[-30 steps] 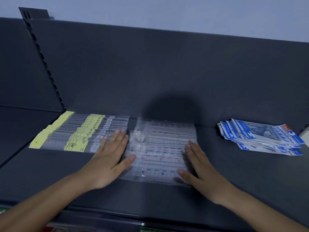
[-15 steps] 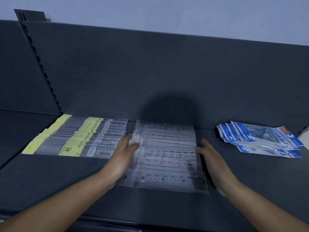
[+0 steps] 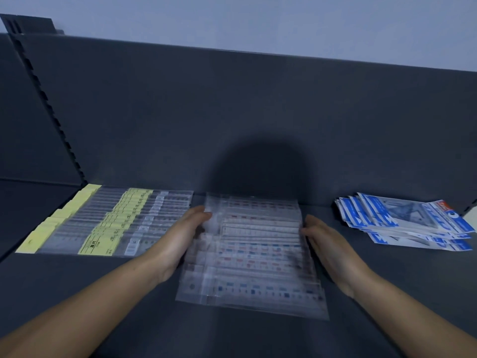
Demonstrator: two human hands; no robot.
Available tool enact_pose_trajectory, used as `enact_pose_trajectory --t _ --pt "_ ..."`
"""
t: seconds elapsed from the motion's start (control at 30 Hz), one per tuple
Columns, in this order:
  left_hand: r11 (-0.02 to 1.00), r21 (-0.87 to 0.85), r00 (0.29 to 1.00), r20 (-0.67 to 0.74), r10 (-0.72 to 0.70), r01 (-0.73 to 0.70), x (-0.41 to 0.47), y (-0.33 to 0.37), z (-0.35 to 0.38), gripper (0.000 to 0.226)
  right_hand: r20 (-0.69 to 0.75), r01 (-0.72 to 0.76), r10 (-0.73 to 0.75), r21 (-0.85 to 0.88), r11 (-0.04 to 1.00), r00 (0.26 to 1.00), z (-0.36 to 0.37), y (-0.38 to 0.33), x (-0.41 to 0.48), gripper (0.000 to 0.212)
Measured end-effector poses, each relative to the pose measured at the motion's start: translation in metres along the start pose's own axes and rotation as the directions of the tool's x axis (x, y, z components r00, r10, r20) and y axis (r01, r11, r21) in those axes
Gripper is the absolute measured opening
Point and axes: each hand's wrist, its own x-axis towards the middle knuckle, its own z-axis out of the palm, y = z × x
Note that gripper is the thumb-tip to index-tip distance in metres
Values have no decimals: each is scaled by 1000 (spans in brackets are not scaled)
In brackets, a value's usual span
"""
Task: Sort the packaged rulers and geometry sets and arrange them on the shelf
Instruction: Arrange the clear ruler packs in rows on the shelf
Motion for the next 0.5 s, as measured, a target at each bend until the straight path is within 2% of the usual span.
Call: enact_pose_trajectory --t 0.07,0.1,0.13,0.17,0.2,0.23,0.27,0.3,0.33,0.4,0.5 --pt "997 69 999 34 42 -44 -14 13 7 79 68 12 -5 -105 994 998 1 3 0 37" --pt "983 142 993 38 109 -113 -18 15 9 67 77 52 -37 -212 976 996 1 6 -1 43" --pt "946 255 979 39 198 -202 -22 15 9 56 61 122 -107 -380 917 992 -1 9 -2 48" --pt "876 388 954 34 298 -288 -21 15 10 55 48 189 -197 -578 794 979 -4 13 -2 51" --pt "753 548 914 54 402 -364 -23 14 9 54 80 261 -304 -740 620 949 -7 15 -2 50" --pt "599 671 863 124 491 -437 -26 14 7 51 145 321 -380 -830 456 913 -9 18 -1 44" --pt "448 744 810 210 547 -496 -27 14 5 45 208 363 -407 -863 351 889 -12 20 2 35" --pt "336 798 797 273 538 -500 -26 13 3 40 248 378 -396 -878 294 884 -13 20 4 29" --pt "266 837 809 303 504 -479 -23 12 1 38 255 367 -358 -884 290 898 -13 16 6 26" --pt "210 869 835 322 447 -448 -24 17 4 35 254 342 -270 -869 357 929 -13 8 10 25" --pt "189 893 882 333 333 -409 -20 29 11 31 263 298 -142 -866 401 954 -14 -2 19 27"
